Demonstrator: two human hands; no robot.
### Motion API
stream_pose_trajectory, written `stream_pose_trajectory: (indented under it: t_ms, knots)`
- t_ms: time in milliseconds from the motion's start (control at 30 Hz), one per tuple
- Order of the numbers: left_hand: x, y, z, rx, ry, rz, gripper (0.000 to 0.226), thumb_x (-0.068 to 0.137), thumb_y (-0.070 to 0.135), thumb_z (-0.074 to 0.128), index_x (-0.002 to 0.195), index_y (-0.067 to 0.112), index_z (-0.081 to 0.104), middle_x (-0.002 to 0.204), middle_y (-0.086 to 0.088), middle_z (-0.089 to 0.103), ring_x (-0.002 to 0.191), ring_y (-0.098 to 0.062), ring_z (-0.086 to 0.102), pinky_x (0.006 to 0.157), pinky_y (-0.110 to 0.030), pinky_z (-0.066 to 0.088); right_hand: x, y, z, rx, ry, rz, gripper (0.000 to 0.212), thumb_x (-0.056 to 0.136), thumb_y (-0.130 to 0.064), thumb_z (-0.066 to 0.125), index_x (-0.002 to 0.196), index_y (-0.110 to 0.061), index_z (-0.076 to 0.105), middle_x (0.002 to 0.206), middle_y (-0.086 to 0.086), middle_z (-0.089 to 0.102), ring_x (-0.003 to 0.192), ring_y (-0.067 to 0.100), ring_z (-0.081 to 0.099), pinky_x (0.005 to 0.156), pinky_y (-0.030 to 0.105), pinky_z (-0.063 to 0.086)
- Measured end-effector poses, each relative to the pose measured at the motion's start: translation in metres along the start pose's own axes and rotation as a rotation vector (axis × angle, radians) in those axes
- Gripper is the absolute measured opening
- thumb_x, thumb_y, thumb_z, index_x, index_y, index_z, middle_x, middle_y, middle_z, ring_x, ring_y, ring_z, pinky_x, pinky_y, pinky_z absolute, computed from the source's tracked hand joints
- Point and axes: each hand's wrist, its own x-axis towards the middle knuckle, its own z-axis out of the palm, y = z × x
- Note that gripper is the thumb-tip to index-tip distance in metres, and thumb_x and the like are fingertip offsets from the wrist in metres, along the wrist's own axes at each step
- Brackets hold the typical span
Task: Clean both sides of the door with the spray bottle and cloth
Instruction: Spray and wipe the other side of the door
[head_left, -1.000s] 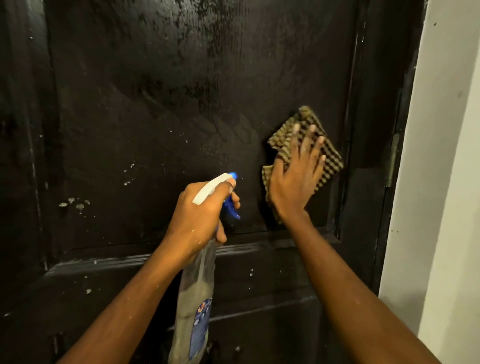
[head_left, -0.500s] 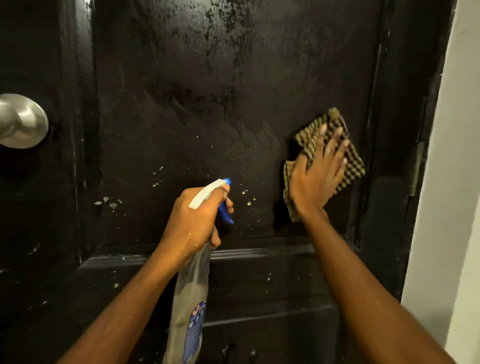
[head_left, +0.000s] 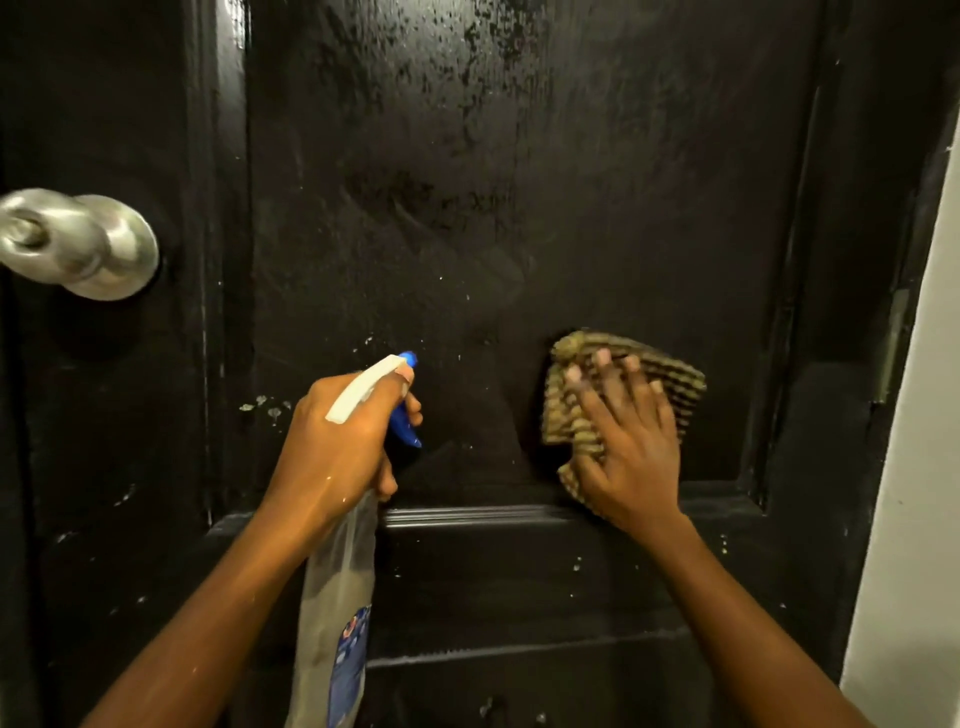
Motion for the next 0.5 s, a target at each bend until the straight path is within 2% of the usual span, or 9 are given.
stream_pose_trajectory:
  t_ms: [67,133,200,267,367,433,500]
  knots:
    - [-0.001,0.0,-0.005,-0.007,-0.008,0.014,0.04,0.101,0.033,0.048,0.082,0.004,0.069,0.08,-0.011,0.072,0.038,-0.03,0.049,0.04,-0.03,0.043,0.03,0.001,-0.008,0.047,0.051,0.25,0.075,0.087,-0.039,0.044,0.158,-0.03,0.023,0.168,0.0,0.016,0.156,0.024,0.01,0.122,0.047,0.015]
    - [-0.001,-0.002,-0.008,-0.009,-0.017,0.009,0.04,0.1,0.034,0.048,0.083,0.005,0.069,0.081,-0.008,0.073,0.036,-0.028,0.05,0.039,-0.03,0.043,0.073,-0.014,-0.016,0.077,0.085,0.455,0.074,0.09,-0.039,0.038,0.16,-0.029,0.018,0.169,0.002,0.011,0.156,0.025,0.006,0.124,0.047,0.011]
    - [-0.002,-0.002,-0.012,-0.001,-0.019,-0.005,0.039,0.099,0.036,0.048,0.084,0.007,0.07,0.083,-0.004,0.074,0.036,-0.027,0.051,0.038,-0.03,0.044,0.108,-0.04,-0.021,0.063,0.089,0.496,0.075,0.09,-0.044,0.035,0.161,-0.027,0.017,0.169,0.004,0.009,0.156,0.028,0.005,0.124,0.05,0.013]
    - [-0.003,-0.001,-0.016,-0.007,-0.011,-0.014,0.038,0.099,0.035,0.048,0.086,0.007,0.07,0.085,-0.005,0.074,0.037,-0.027,0.051,0.039,-0.03,0.045,0.117,-0.066,-0.019,0.044,0.074,0.36,0.076,0.089,-0.045,0.037,0.161,-0.027,0.019,0.169,0.004,0.009,0.156,0.028,0.007,0.124,0.049,0.013]
    - [-0.004,0.001,-0.02,-0.002,0.009,0.026,0.038,0.1,0.037,0.048,0.086,0.009,0.071,0.085,-0.008,0.074,0.04,-0.033,0.053,0.046,-0.036,0.046,0.087,-0.094,-0.008,0.041,0.019,0.068,0.074,0.091,-0.048,0.041,0.16,-0.029,0.021,0.168,0.002,0.008,0.156,0.027,0.007,0.124,0.047,0.012]
    - [-0.004,0.003,-0.02,0.006,0.012,0.061,0.042,0.095,0.046,0.05,0.083,0.011,0.071,0.081,-0.012,0.073,0.04,-0.033,0.054,0.047,-0.037,0.047,0.048,-0.095,0.001,0.036,-0.019,-0.08,0.074,0.092,-0.053,0.041,0.16,-0.03,0.022,0.168,0.001,0.012,0.156,0.026,0.009,0.123,0.047,0.015]
    - [-0.003,0.005,-0.02,0.02,0.011,0.071,0.041,0.092,0.047,0.051,0.081,0.012,0.071,0.078,-0.014,0.072,0.04,-0.034,0.054,0.047,-0.037,0.047,0.011,-0.077,0.009,0.002,-0.035,-0.162,0.074,0.092,-0.057,0.042,0.159,-0.033,0.024,0.168,-0.001,0.016,0.155,0.023,0.012,0.122,0.046,0.017]
